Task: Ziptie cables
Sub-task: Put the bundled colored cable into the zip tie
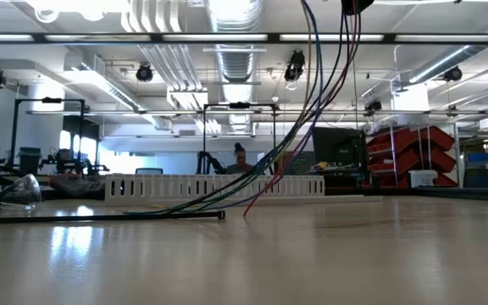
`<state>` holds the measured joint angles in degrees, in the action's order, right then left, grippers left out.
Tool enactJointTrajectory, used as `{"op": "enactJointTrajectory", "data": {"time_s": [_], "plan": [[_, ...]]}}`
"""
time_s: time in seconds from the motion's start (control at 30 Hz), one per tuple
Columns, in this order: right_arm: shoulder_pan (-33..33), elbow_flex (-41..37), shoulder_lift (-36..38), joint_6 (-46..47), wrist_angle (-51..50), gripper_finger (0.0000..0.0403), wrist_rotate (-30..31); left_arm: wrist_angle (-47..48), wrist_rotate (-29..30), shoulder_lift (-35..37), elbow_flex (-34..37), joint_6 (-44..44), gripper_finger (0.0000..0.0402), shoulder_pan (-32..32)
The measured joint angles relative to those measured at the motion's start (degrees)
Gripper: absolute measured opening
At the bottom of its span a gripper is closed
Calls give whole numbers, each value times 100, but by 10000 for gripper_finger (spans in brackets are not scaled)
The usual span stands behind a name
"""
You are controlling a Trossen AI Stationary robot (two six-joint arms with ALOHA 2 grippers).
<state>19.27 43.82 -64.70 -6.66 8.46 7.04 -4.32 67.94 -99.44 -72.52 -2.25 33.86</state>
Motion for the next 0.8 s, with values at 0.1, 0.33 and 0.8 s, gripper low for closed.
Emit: {"op": "enactJointTrajectory", "data": {"time_s": [0.1, 0.33, 0.8], "plan": [[0, 2, -41, -2, -55, 0, -2, 181, 0, 2, -280, 929, 104, 21], [0, 2, -75, 4, -204, 0, 1, 891, 172, 2, -738, 1631, 129, 17], [0, 2, -77, 44, -228, 0, 1, 685, -142, 4, -933, -634, 174, -85]]}}
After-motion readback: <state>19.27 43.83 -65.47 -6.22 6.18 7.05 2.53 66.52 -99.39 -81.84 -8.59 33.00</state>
